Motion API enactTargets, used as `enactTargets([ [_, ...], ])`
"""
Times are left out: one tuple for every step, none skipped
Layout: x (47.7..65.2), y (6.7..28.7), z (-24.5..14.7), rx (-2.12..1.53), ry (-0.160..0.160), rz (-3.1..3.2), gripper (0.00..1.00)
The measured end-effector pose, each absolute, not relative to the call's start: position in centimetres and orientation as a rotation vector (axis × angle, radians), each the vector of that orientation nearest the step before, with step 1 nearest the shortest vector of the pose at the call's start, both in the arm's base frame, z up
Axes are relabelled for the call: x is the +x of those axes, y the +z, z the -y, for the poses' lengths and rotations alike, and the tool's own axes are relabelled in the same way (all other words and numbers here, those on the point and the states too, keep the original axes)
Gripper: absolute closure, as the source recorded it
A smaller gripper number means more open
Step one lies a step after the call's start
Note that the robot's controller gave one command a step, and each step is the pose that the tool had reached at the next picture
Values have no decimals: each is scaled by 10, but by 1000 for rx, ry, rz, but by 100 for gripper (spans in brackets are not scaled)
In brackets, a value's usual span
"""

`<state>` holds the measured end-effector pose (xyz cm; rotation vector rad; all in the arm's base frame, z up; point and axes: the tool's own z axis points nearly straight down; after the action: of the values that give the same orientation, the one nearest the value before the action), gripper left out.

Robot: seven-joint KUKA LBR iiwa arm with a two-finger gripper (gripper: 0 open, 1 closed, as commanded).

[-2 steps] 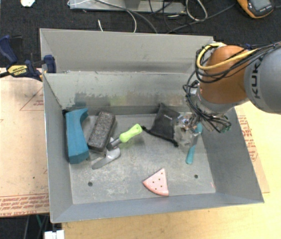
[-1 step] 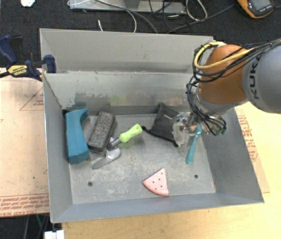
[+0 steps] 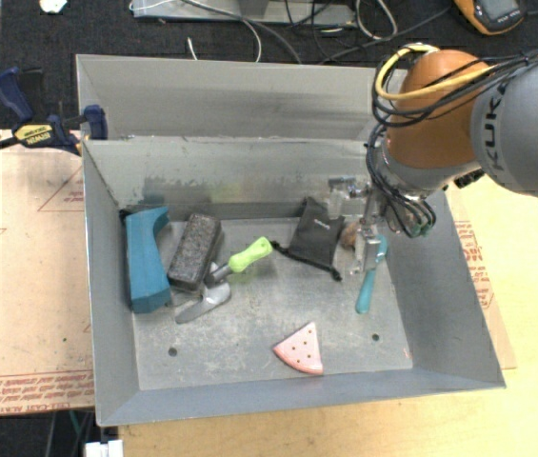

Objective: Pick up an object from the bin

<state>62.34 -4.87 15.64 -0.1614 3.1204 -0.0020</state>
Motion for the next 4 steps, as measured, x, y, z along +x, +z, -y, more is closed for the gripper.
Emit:
enactTargets([
  [623,156,49,-162,-2,-3120,0],
  [632,123,38,-325,-7,-3098,0],
  [625,84,2,-316,-2,-3108,0],
  [646,72,28,54,-1,-3117,100],
])
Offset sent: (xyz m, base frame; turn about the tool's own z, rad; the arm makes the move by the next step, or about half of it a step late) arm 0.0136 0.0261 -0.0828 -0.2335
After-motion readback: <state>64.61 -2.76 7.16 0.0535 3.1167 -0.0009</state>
